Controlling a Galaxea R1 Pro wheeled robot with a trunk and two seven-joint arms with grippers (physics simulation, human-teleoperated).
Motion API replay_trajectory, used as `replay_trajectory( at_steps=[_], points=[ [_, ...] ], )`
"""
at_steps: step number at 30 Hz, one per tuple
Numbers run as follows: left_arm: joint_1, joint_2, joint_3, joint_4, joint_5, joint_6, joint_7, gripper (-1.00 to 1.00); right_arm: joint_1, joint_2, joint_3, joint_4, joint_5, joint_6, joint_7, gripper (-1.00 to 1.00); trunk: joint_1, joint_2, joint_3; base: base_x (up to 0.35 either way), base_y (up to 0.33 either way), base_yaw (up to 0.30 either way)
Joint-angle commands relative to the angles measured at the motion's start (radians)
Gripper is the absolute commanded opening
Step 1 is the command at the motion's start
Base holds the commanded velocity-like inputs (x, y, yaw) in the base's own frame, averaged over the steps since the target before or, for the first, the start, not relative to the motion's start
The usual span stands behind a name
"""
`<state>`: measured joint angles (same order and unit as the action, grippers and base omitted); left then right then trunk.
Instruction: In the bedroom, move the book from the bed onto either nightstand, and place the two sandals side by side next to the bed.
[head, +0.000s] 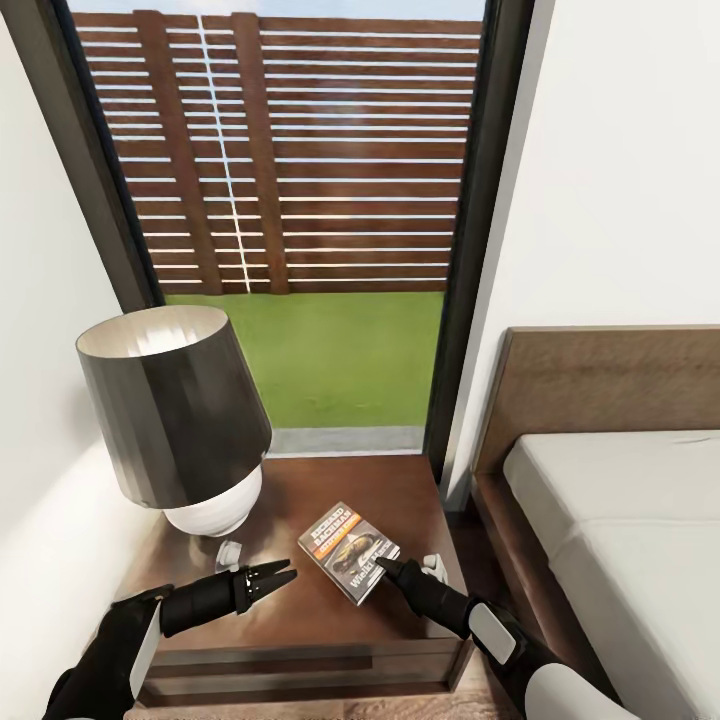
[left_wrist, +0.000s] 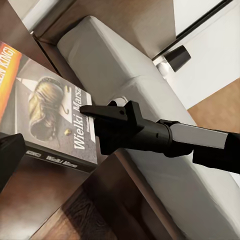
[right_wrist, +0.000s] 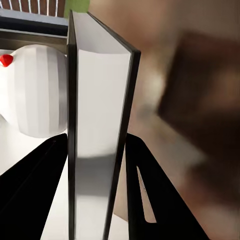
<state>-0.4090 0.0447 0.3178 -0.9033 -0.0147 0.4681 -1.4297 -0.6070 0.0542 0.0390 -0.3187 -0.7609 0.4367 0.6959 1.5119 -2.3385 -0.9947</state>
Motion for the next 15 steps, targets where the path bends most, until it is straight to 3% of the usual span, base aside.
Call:
replay_trajectory(
  at_steps=[1,15],
  points=[
    [-0.001,0.000,0.001,0.000,-0.002,0.011,-0.005,1.00,0.000,0.000,0.004,0.000,-0.011,0.007,-0.001,-1.00,0.000,0.000,-0.001,0.000,0.000,0.000],
    [-0.001,0.000,0.001,0.000,-0.002,0.011,-0.005,1.00,0.000,0.000,0.004,0.000,-0.011,0.007,-0.001,-1.00,0.000,0.000,-0.001,0.000,0.000,0.000]
  ],
)
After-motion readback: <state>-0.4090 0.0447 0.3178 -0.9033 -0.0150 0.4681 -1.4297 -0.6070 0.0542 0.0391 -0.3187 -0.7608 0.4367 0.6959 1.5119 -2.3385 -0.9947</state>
